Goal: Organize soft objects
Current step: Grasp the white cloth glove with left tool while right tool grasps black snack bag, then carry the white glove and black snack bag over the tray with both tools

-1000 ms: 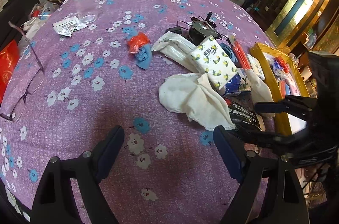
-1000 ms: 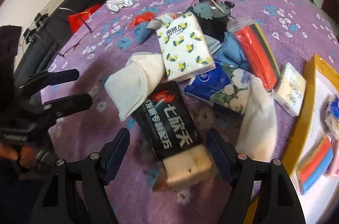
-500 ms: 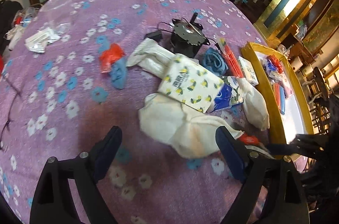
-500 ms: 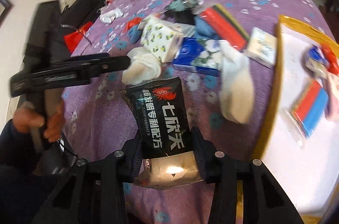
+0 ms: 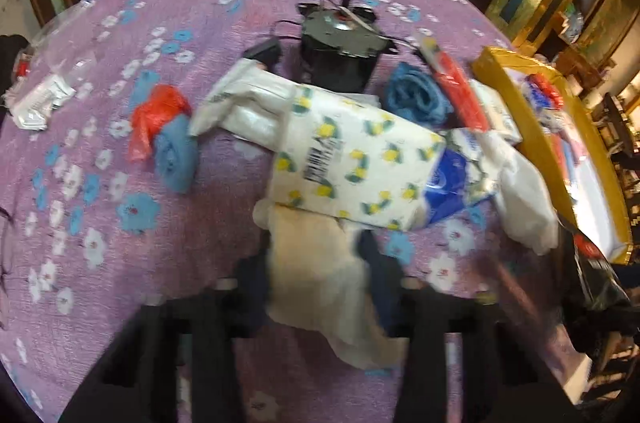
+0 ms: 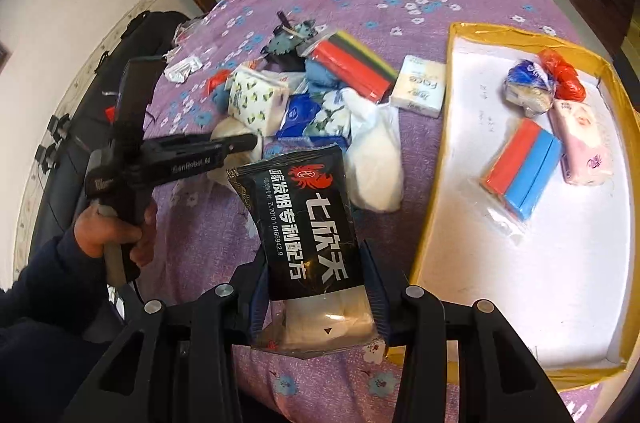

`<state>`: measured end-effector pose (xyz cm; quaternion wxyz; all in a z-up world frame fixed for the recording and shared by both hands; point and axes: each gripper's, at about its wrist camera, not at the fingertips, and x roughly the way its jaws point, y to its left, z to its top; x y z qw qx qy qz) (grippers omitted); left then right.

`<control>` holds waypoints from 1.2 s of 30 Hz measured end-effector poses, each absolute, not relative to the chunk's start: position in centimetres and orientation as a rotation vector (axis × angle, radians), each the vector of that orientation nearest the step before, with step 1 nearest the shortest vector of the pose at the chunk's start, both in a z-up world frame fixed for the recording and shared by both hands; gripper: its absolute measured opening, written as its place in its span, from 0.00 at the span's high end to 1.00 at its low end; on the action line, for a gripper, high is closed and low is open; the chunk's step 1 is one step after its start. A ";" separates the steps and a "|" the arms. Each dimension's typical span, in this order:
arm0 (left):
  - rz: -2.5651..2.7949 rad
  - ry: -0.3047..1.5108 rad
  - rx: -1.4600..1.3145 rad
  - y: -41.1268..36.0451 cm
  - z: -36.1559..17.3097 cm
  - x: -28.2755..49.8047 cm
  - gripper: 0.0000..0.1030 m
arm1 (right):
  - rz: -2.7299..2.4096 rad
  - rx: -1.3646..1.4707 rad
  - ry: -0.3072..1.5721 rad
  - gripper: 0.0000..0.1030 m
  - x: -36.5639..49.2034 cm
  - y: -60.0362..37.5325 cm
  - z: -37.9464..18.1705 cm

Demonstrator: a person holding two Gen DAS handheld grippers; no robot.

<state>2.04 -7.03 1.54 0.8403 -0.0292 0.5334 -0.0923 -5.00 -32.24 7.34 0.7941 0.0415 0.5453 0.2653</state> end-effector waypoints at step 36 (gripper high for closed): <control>-0.343 0.926 -0.041 -18.8 15.0 -2.5 0.77 | 0.692 0.342 0.981 0.55 -1.4 -41.4 11.6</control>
